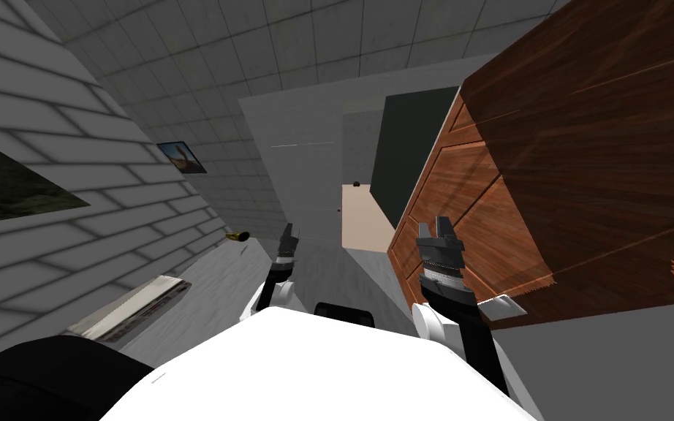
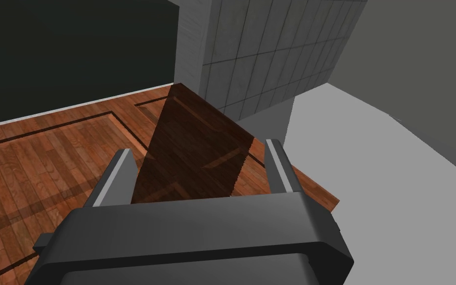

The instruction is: Pull the door open

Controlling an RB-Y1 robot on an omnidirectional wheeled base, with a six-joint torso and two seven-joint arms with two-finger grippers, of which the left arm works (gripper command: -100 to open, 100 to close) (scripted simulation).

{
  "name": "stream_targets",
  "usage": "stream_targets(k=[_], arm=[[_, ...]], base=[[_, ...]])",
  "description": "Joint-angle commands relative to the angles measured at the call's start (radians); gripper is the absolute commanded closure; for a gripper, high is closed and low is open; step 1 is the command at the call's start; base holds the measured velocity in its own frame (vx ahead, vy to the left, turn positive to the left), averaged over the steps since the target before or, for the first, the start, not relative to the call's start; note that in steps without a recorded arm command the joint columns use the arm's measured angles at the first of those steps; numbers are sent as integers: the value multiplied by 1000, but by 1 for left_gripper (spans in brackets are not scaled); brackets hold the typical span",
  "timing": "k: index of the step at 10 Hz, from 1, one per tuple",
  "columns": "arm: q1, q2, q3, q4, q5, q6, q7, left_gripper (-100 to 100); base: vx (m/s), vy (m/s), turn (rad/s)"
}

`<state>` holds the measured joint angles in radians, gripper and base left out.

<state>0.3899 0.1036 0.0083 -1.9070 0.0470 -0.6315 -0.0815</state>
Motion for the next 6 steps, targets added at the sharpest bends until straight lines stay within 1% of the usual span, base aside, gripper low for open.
stream_targets(k=[1, 3, 6], arm=[[-12, 1, 2, 37, 1, -11, 3, -100], [-23, 5, 4, 78, 2, -16, 11, -100], [-39, 10, 8, 139, 5, -24, 22, -100]], base=[[57, -4, -25], [78, -15, -40], [110, -32, -36]])
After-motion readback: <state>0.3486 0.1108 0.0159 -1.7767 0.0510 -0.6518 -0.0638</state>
